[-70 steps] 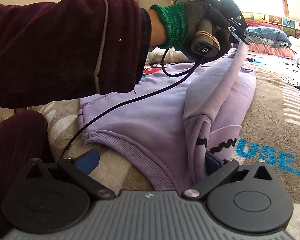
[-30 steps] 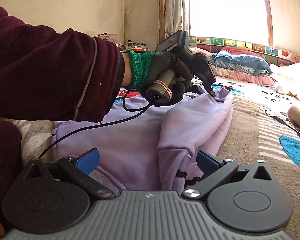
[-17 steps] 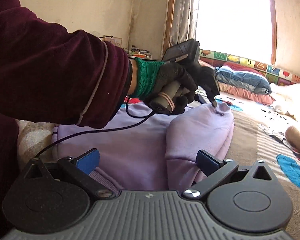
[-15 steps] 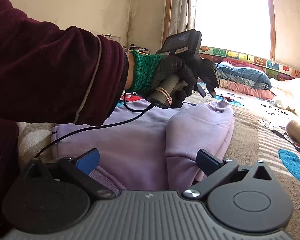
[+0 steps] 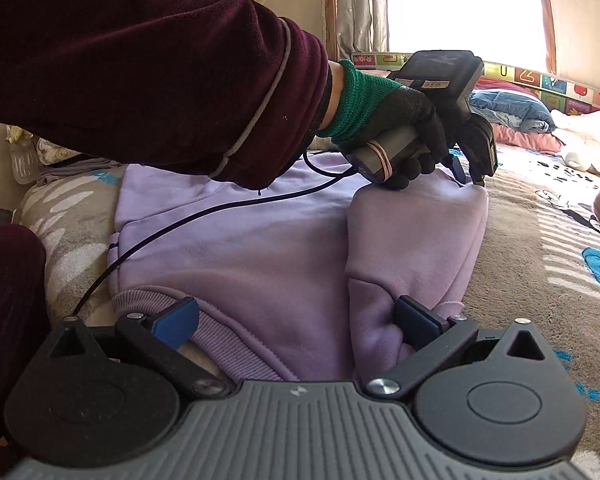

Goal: Fold clothes

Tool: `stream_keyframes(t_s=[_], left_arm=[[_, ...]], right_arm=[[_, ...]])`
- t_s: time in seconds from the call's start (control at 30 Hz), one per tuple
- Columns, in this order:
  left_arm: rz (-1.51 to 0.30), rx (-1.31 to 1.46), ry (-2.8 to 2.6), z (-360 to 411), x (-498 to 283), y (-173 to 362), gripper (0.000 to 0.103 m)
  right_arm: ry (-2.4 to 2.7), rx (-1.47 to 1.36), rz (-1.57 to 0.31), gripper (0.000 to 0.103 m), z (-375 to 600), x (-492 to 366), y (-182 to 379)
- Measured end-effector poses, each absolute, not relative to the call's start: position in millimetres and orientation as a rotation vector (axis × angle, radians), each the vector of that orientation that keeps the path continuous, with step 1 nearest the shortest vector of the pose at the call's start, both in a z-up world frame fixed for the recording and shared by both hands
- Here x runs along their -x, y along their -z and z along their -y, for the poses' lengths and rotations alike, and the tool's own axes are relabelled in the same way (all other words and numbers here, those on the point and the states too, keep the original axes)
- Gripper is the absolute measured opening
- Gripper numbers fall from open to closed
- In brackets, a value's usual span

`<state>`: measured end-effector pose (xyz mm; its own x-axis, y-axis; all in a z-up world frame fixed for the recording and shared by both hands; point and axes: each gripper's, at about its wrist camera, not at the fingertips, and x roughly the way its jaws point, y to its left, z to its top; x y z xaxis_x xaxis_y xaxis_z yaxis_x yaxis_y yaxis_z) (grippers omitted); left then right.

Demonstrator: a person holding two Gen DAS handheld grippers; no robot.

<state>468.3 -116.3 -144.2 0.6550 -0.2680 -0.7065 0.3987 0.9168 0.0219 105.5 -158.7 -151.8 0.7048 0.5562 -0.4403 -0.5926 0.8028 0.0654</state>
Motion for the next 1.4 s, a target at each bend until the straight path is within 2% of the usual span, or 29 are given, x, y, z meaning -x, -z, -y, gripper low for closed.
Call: stream_keyframes(t_s=[0.23, 0.27, 0.3, 0.33, 0.47, 0.67, 0.73, 0.93, 1.23, 1.4], left_arm=[[-0.806, -0.205, 0.341, 127.1, -474.7, 138.9, 0.032], [-0.795, -0.237, 0.333, 129.9, -469.5, 129.1, 0.035], [-0.784, -0.268, 0.324, 132.6, -464.1, 119.4, 0.043], [-0.742, -0.276, 0.322, 130.2, -452.6, 109.2, 0.046], [-0.685, -0.191, 0.307, 96.2, -409.3, 79.4, 0.049], [-0.672, 0.069, 0.219, -1.0, -327.8, 62.0, 0.05], [-0.667, 0.164, 0.19, -31.7, -297.1, 62.7, 0.056], [-0.629, 0.408, 0.097, -106.6, -208.7, 76.8, 0.064], [-0.551, 0.716, -0.144, -201.8, -121.8, 117.0, 0.065], [-0.554, 0.834, -0.223, -235.8, -103.8, 141.3, 0.066]], right_arm=[[-0.647, 0.071, -0.461, 0.103, 159.0, -103.0, 154.4], [-0.646, 0.075, -0.456, 0.103, 158.7, -101.7, 154.0], [-0.644, 0.079, -0.451, 0.103, 158.4, -100.2, 153.6], [-0.642, 0.08, -0.439, 0.103, 158.6, -97.5, 152.8], [-0.625, 0.093, -0.395, 0.103, 160.7, -85.0, 146.5], [-0.606, 0.082, -0.327, 0.103, 170.9, -56.8, 126.9], [-0.599, 0.052, -0.329, 0.103, 175.5, -52.2, 122.6], [-0.528, -0.23, -0.405, 0.103, 208.1, -58.0, 121.2], [-0.336, -0.73, -0.521, 0.103, 265.1, -59.5, 156.4], [-0.269, -0.871, -0.531, 0.102, 279.1, -57.7, 173.3]])
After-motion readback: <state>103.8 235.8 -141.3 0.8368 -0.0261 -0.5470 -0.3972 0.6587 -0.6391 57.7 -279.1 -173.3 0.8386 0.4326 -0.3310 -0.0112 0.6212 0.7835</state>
